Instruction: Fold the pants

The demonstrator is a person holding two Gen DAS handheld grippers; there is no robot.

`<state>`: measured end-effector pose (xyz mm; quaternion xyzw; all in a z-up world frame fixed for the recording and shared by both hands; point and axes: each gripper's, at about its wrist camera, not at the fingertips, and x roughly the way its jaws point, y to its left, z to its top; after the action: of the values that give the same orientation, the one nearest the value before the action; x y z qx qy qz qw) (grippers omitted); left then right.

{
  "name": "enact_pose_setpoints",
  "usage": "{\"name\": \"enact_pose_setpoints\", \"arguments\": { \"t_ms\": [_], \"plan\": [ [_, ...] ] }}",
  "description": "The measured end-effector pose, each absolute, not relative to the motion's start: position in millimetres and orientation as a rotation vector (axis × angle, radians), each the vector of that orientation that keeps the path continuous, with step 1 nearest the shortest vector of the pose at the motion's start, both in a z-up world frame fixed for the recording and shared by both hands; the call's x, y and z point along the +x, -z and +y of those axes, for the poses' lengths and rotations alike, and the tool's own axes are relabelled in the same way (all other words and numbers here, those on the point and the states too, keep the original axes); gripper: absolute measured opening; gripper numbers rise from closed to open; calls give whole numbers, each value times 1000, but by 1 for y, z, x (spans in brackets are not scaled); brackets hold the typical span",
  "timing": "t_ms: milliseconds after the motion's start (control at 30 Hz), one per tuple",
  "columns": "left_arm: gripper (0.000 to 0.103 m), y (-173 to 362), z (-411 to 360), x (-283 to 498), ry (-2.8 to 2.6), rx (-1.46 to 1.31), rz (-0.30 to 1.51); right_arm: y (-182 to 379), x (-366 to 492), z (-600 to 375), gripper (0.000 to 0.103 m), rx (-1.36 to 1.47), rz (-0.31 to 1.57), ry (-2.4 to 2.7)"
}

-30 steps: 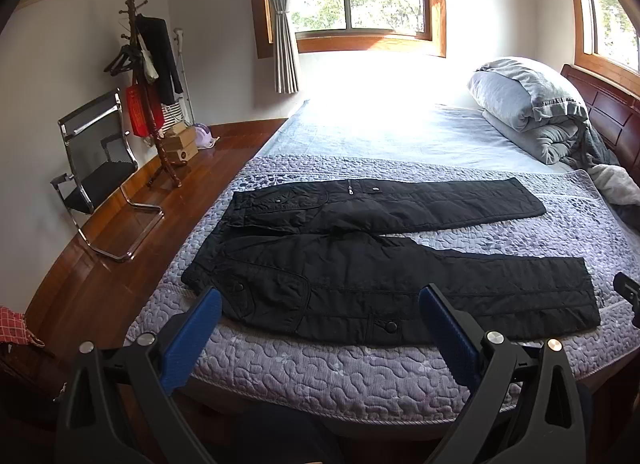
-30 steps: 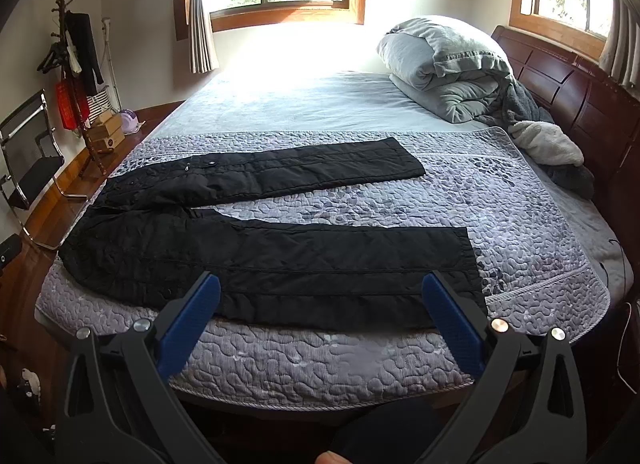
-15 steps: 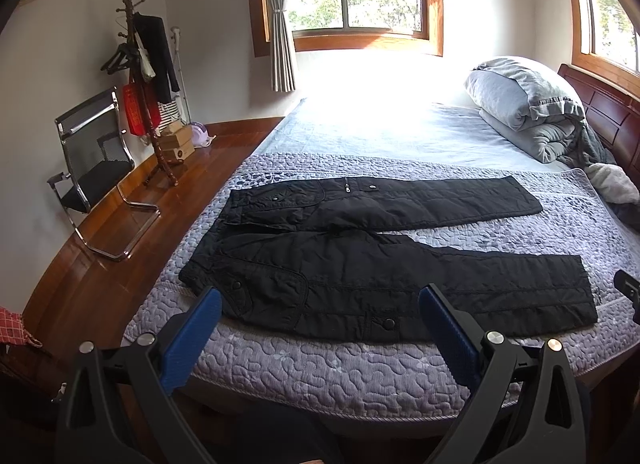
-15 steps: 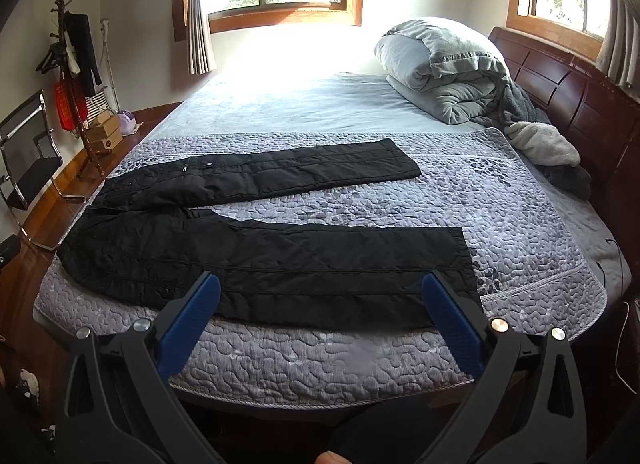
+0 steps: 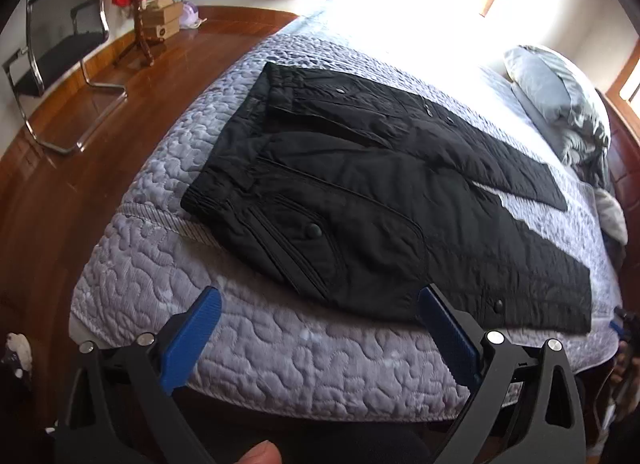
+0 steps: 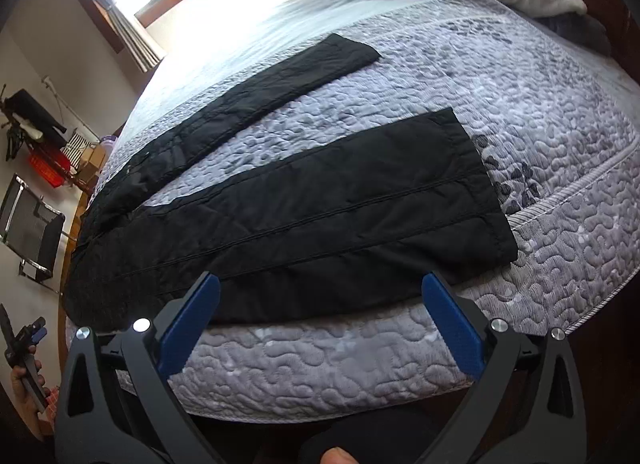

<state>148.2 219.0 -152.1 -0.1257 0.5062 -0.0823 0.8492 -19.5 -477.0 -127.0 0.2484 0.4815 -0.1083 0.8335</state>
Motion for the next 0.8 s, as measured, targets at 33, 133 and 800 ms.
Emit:
{"name": "enact_pose_setpoints", "arguments": {
  "t_ms": [33, 133, 800],
  "plan": [
    [100, 160, 233, 158, 183, -338, 1089, 137, -20, -489, 101, 565, 1023, 221],
    [88, 183, 272, 188, 175, -547, 1153, 164, -20, -524, 100, 715, 1025, 206],
    [99, 238, 296, 211, -44, -535, 1223, 229, -75, -634, 90, 1131, 940, 343]
  ]
}}
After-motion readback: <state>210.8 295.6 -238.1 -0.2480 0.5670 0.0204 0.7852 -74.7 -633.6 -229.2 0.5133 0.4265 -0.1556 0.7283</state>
